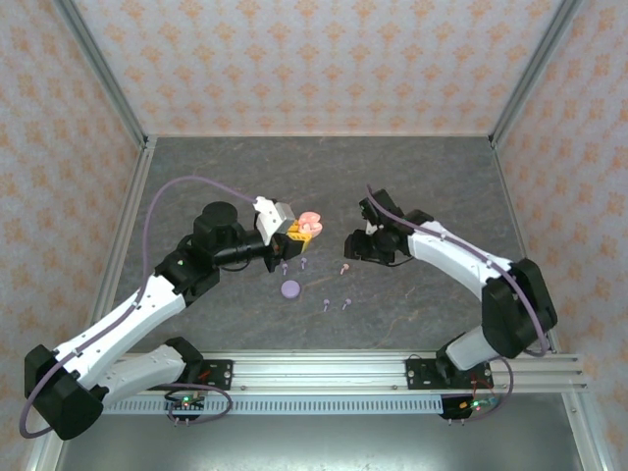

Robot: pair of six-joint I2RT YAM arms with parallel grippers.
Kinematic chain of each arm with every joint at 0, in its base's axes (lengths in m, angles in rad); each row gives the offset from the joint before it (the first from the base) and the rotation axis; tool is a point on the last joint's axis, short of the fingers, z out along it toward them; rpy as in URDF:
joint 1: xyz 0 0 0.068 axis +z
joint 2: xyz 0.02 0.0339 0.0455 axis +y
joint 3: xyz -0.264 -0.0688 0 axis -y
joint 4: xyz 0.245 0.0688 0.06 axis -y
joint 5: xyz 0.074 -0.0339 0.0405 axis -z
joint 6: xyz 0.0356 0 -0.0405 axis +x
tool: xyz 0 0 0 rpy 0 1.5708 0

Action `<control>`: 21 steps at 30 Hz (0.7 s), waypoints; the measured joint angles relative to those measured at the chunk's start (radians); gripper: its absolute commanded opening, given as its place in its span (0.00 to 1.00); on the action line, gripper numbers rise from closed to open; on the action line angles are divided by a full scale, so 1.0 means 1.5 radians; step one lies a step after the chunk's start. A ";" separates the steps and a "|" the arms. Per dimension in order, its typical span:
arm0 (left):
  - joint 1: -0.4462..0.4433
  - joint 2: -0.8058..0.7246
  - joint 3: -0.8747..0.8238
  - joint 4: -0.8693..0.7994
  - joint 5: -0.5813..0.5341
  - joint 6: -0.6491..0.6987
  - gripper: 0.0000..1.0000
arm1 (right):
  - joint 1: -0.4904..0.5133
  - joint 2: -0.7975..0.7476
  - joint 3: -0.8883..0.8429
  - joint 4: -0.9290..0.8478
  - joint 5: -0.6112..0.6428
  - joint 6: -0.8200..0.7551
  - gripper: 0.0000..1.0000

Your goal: Insert wireless bluetooth earbuds into charging case

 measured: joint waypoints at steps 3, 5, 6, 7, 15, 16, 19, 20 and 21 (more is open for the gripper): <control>0.000 0.000 0.000 -0.001 0.000 0.000 0.02 | 0.008 0.036 0.000 0.020 -0.001 0.008 0.48; 0.000 0.000 0.000 -0.001 0.000 0.000 0.02 | 0.018 0.064 0.000 0.031 -0.003 0.012 0.46; 0.000 0.000 0.000 -0.001 0.000 0.000 0.02 | 0.022 0.075 0.000 0.034 -0.002 0.013 0.45; 0.000 0.000 0.000 -0.001 0.000 0.000 0.02 | 0.028 0.090 0.001 0.038 -0.002 0.015 0.45; 0.000 0.000 0.000 -0.003 0.000 0.000 0.02 | 0.056 0.160 0.013 0.050 0.021 0.017 0.43; 0.000 0.000 0.000 -0.003 0.000 0.000 0.02 | 0.056 0.165 0.015 0.054 0.023 0.017 0.42; 0.000 0.000 0.000 -0.003 0.000 0.000 0.02 | 0.057 0.169 0.017 0.056 0.030 0.017 0.40; 0.000 0.000 0.000 -0.003 0.000 0.000 0.02 | 0.057 0.170 0.019 0.058 0.033 0.017 0.39; 0.000 0.000 0.000 -0.003 0.000 0.001 0.02 | 0.058 0.171 0.021 0.059 0.036 0.017 0.38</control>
